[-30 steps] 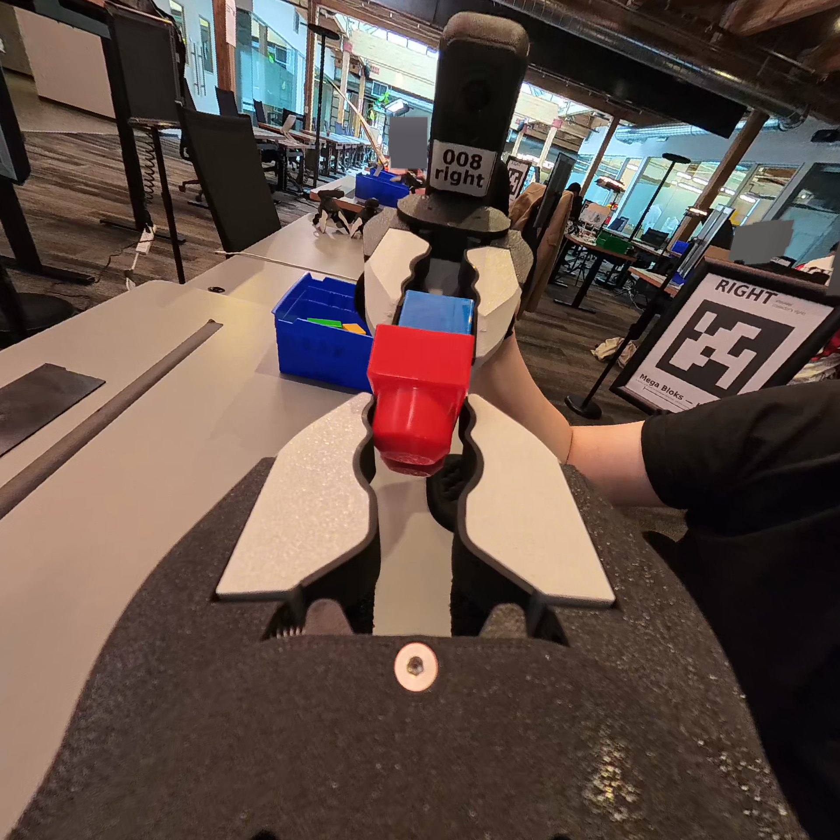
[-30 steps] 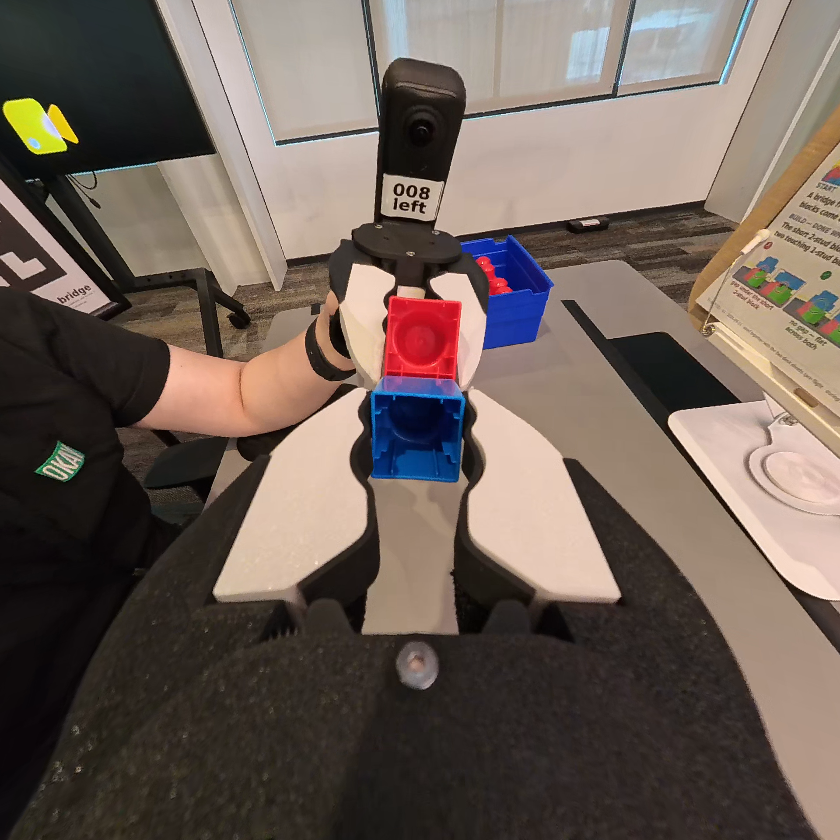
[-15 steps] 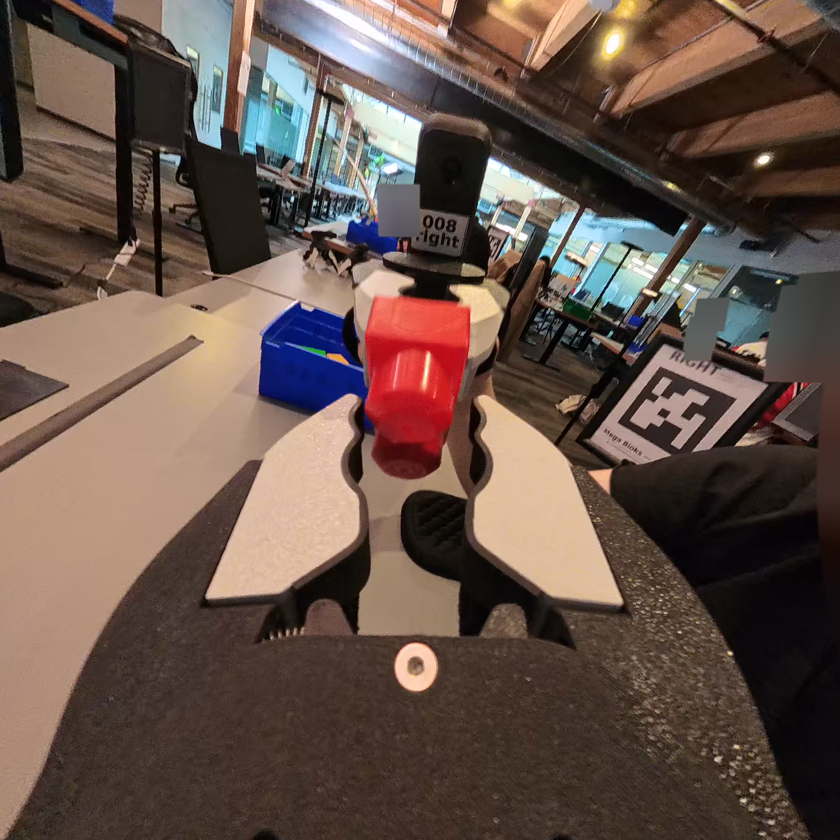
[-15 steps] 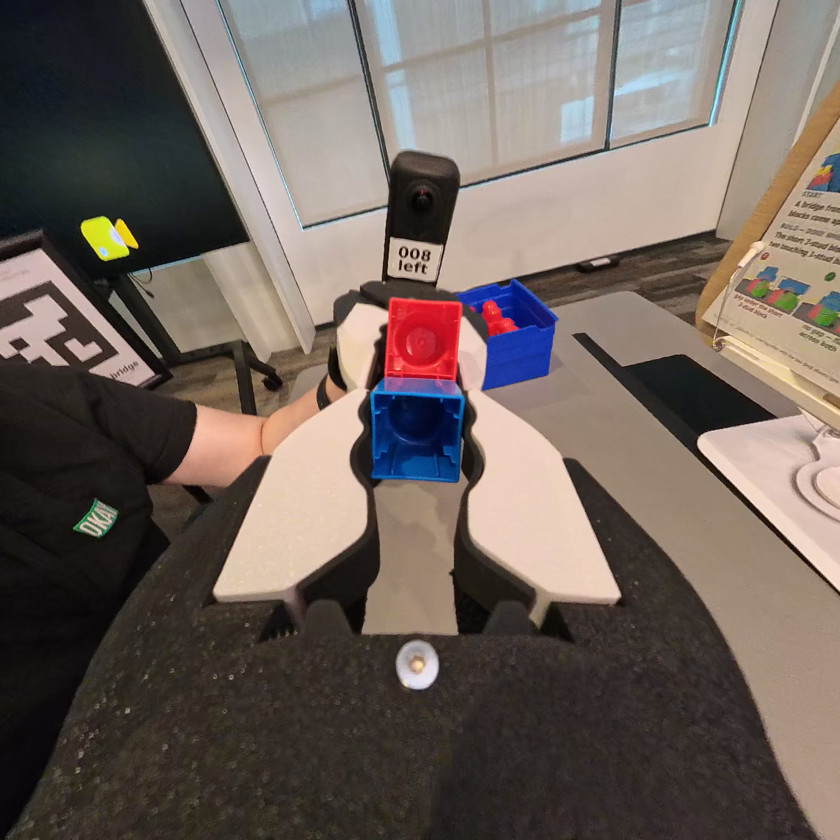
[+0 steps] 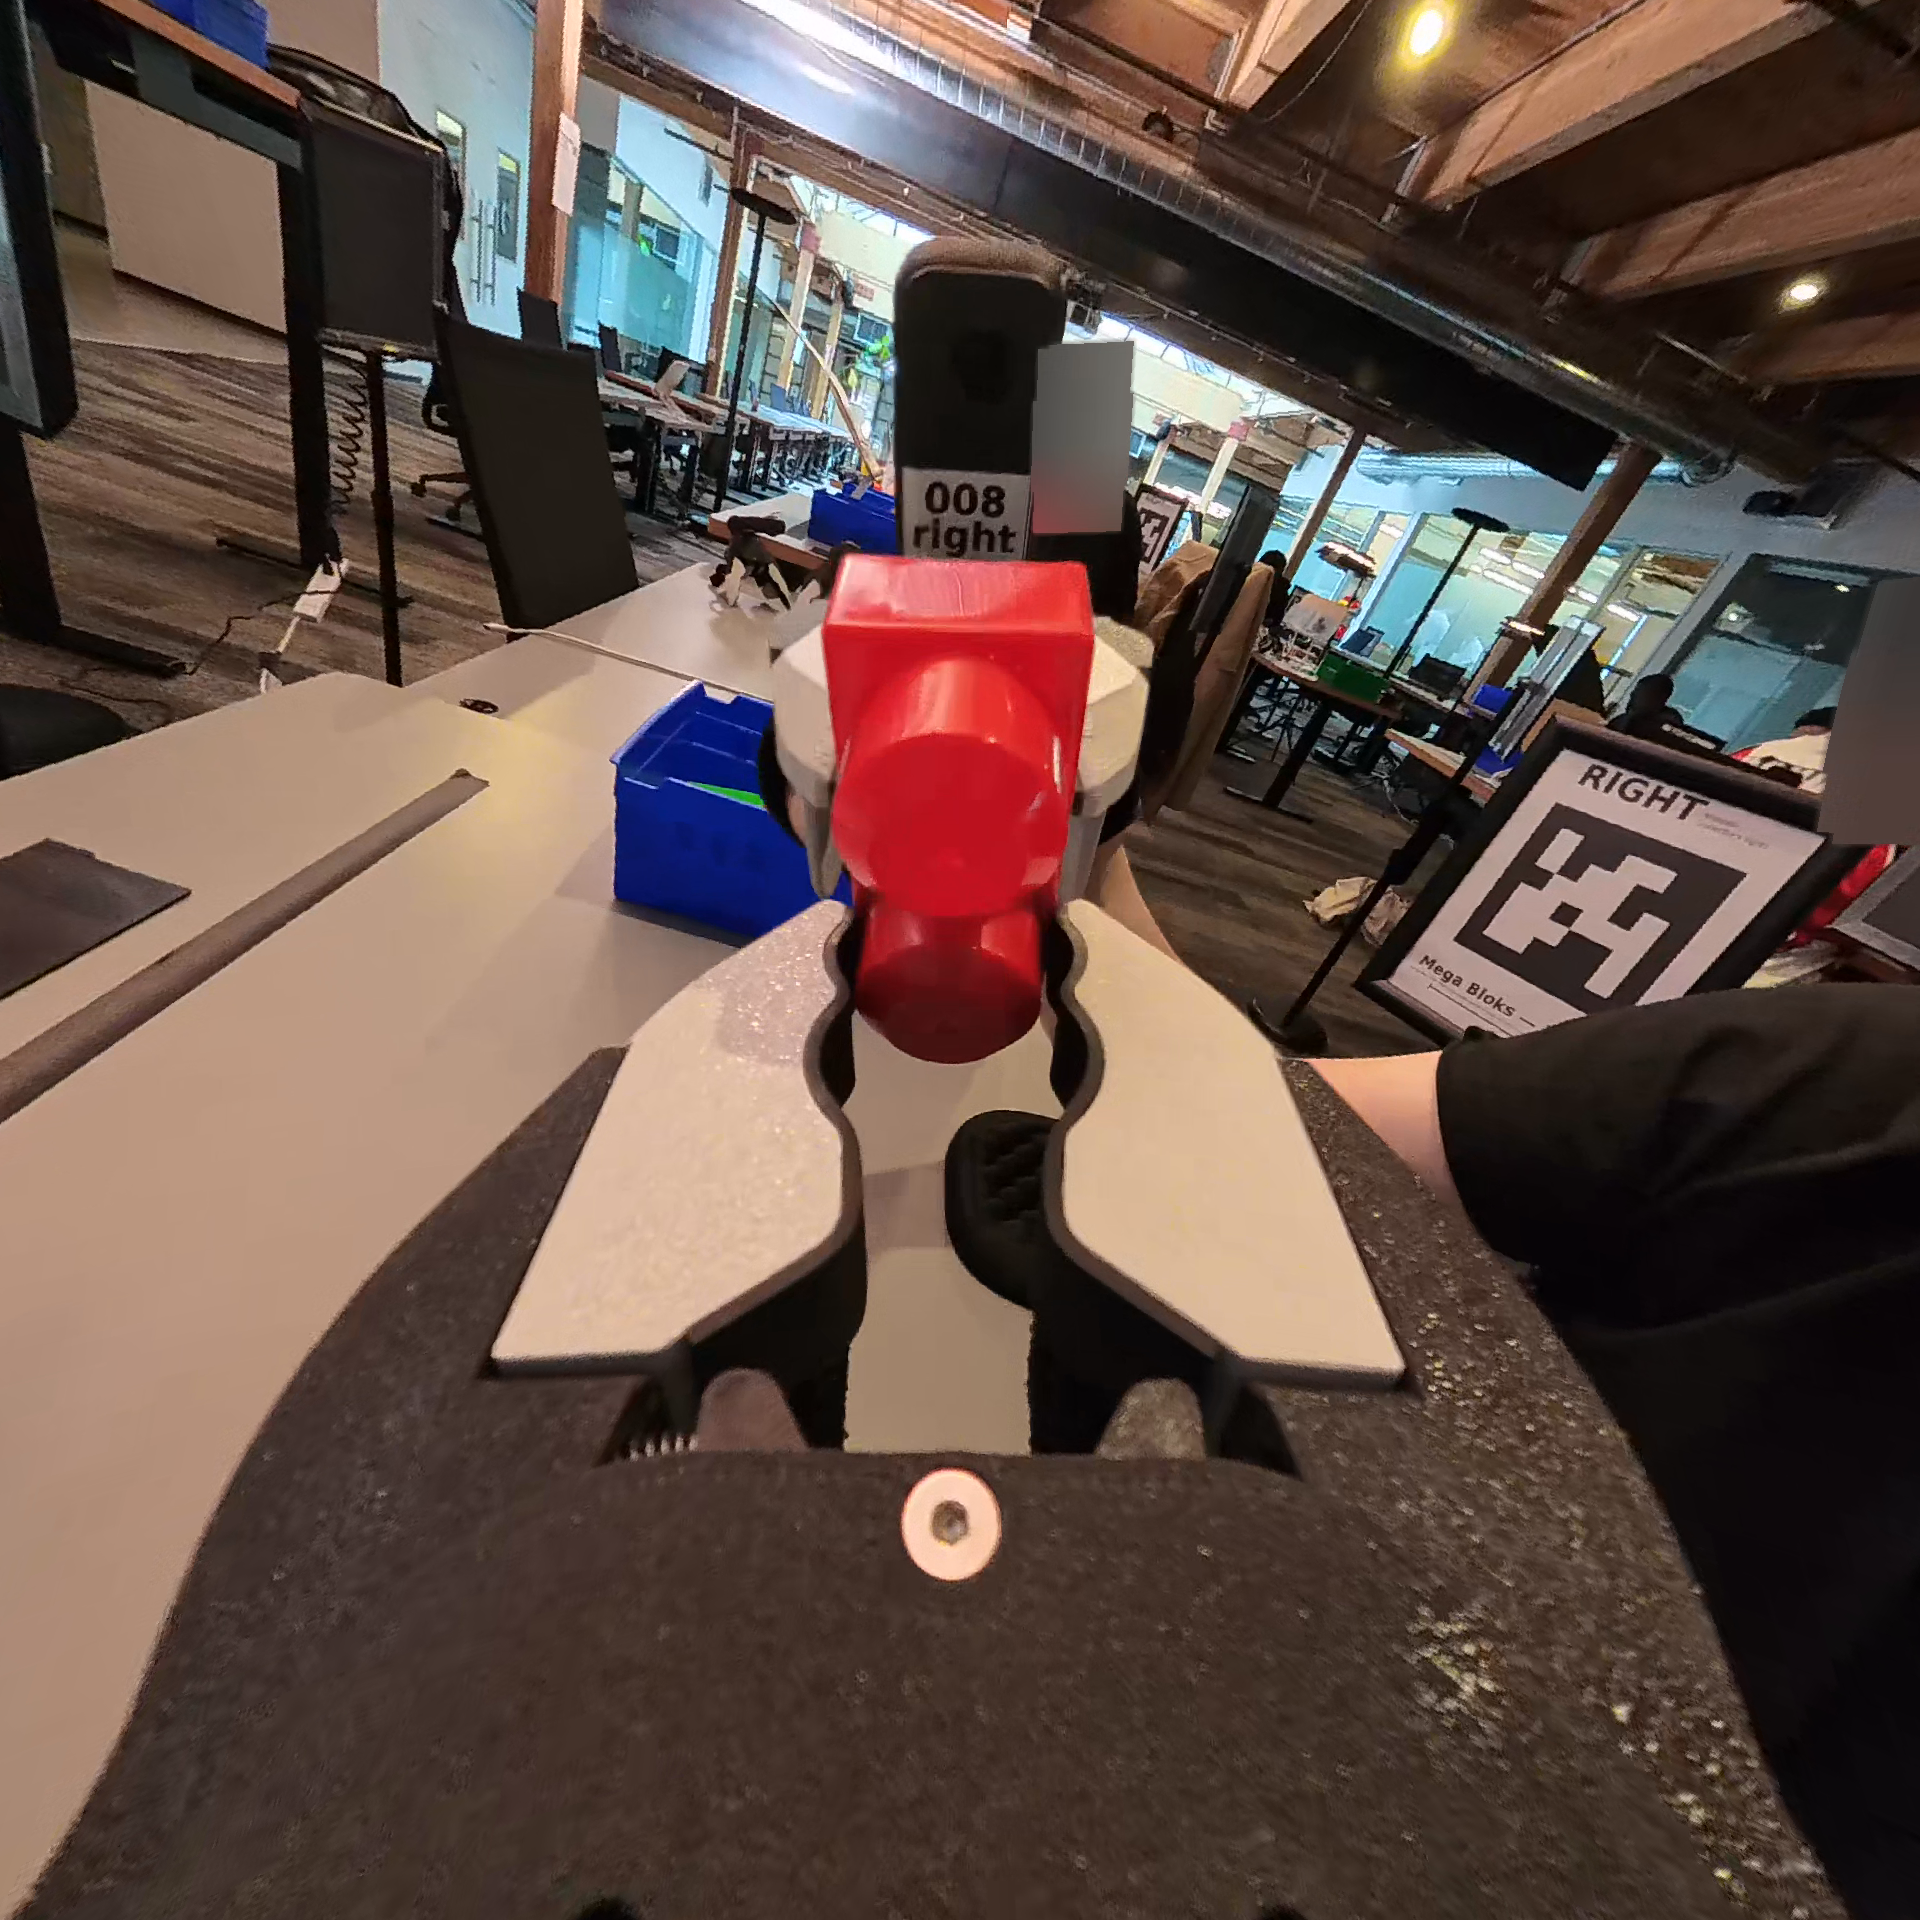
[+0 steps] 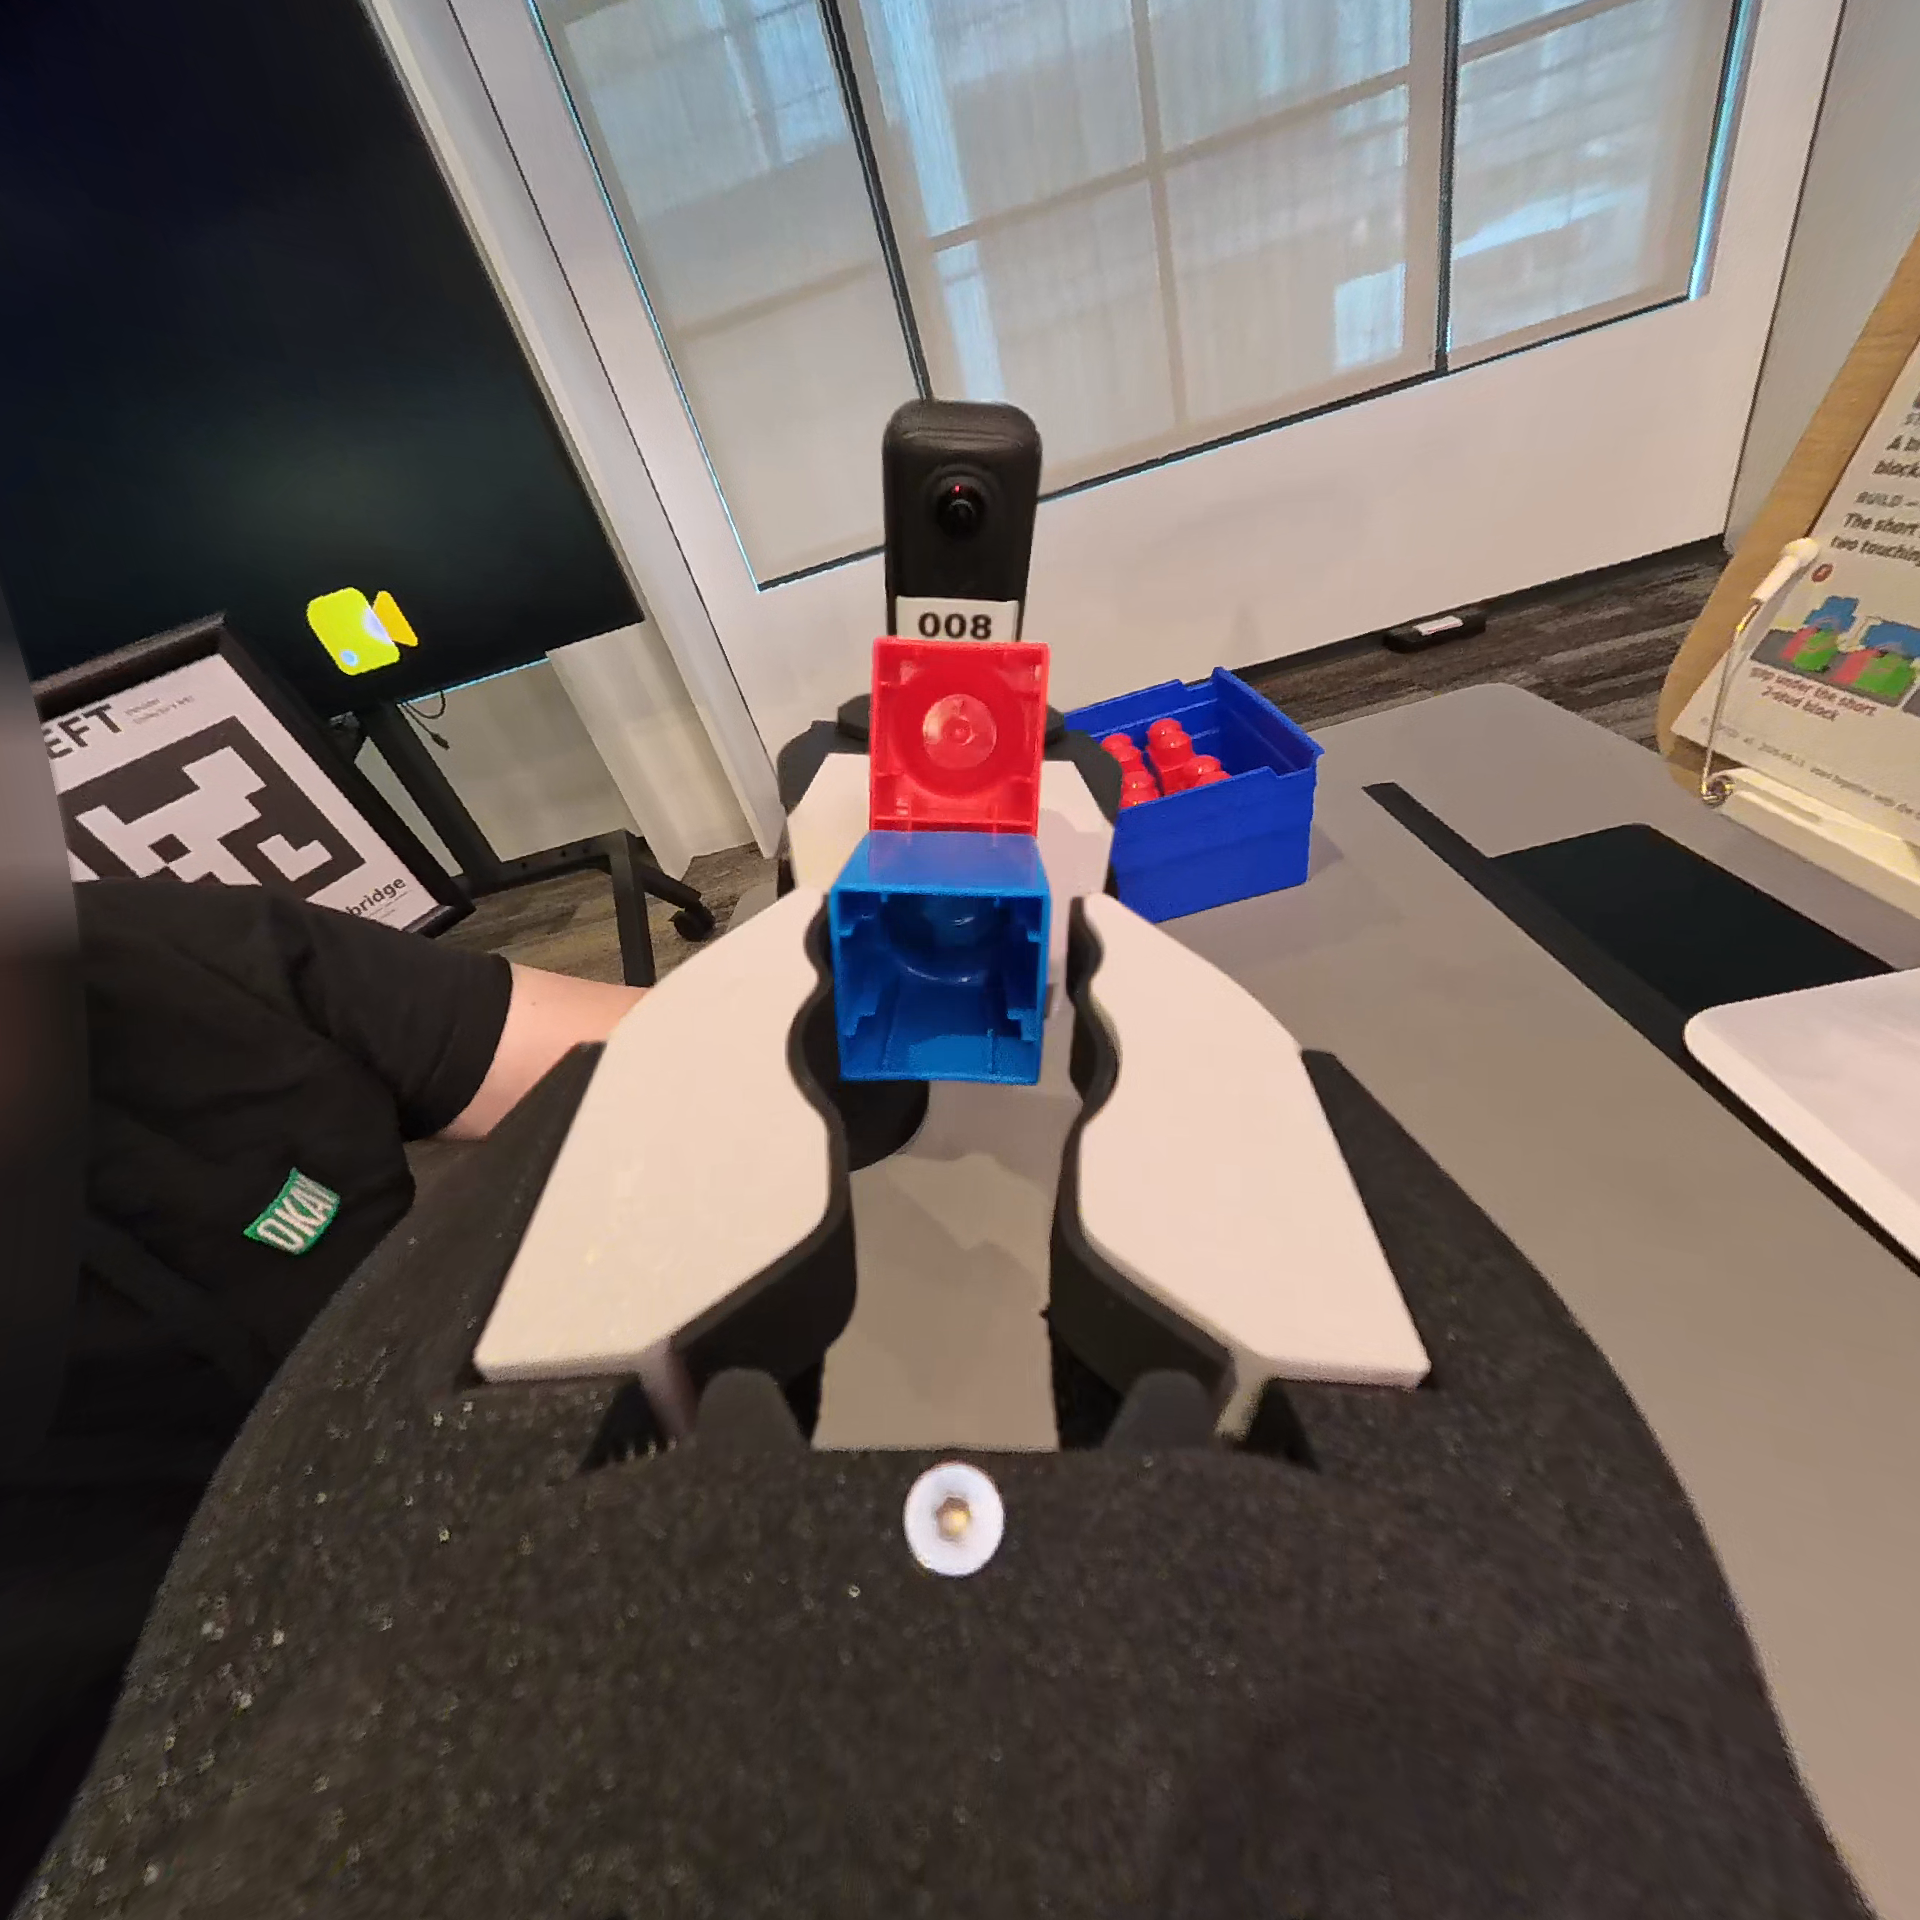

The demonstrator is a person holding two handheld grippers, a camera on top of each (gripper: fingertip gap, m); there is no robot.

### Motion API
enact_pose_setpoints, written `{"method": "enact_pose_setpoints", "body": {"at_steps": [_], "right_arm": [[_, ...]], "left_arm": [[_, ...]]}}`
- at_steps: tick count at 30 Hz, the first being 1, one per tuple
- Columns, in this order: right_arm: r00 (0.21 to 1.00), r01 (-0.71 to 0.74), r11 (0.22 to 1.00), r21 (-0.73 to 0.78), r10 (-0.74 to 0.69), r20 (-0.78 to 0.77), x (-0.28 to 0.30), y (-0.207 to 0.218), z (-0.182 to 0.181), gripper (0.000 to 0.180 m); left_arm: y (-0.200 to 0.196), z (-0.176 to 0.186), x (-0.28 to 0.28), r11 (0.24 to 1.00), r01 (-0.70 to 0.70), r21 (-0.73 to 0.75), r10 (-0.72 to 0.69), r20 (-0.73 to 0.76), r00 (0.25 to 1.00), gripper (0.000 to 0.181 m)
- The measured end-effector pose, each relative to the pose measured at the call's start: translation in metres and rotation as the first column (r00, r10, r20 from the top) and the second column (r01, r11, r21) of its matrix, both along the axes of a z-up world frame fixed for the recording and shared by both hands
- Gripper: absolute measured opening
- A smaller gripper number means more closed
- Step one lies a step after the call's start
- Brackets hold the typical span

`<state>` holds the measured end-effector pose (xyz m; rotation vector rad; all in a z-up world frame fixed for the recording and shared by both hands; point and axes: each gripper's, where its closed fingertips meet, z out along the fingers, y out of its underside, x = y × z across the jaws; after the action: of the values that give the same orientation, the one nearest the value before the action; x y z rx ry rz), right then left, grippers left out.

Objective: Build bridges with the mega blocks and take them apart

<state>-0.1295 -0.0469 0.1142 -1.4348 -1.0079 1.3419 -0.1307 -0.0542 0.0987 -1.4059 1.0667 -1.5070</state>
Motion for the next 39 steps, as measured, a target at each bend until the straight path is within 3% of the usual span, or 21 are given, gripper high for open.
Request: {"method": "enact_pose_setpoints", "body": {"at_steps": [9,22,29,31,33,35,36,39], "right_arm": [[0.986,0.019,0.998,0.065,-0.03,0.164,0.001,-0.005,-0.012,0.035],[0.979,0.017,0.997,0.08,-0.033,0.201,0.002,-0.005,-0.015,0.035],[0.957,0.267,0.951,0.16,-0.281,0.074,0.095,0.007,0.029,0.036],[0.851,0.475,0.851,0.225,-0.509,0.128,0.148,0.014,0.033,0.036],[0.537,0.731,0.603,0.319,-0.797,0.275,0.235,0.028,0.013,0.036],[0.217,0.877,0.366,0.311,-0.879,0.424,0.325,0.024,-0.023,0.036],[0.13,0.927,0.279,0.248,-0.864,0.487,0.36,0.019,-0.045,0.036],[0.066,0.995,0.097,0.013,-0.765,0.641,0.428,0.009,-0.119,0.036]], "left_arm": [[-0.004,-0.009,-0.002,0.999,0.011,0.048,-0.006,-0.107,0.994,0.034],[-0.005,-0.014,-0.004,0.999,0.03,0.033,-0.025,-0.15,0.988,0.034],[0.015,0.011,-0.049,0.999,-0.04,0.014,0.04,-0.065,0.997,0.034],[0.013,0.017,-0.055,0.998,-0.047,0.033,0.048,-0.052,0.997,0.034],[0.011,0.02,-0.058,0.999,-0.041,0.036,0.043,-0.05,0.998,0.034],[0.008,0.02,-0.056,0.999,-0.034,0.042,0.037,-0.055,0.998,0.034],[0.007,0.018,-0.054,0.999,-0.025,0.041,0.027,-0.065,0.998,0.034],[0.003,0.011,-0.046,0.999,-0.005,0.038,0.009,-0.094,0.995,0.034]]}}
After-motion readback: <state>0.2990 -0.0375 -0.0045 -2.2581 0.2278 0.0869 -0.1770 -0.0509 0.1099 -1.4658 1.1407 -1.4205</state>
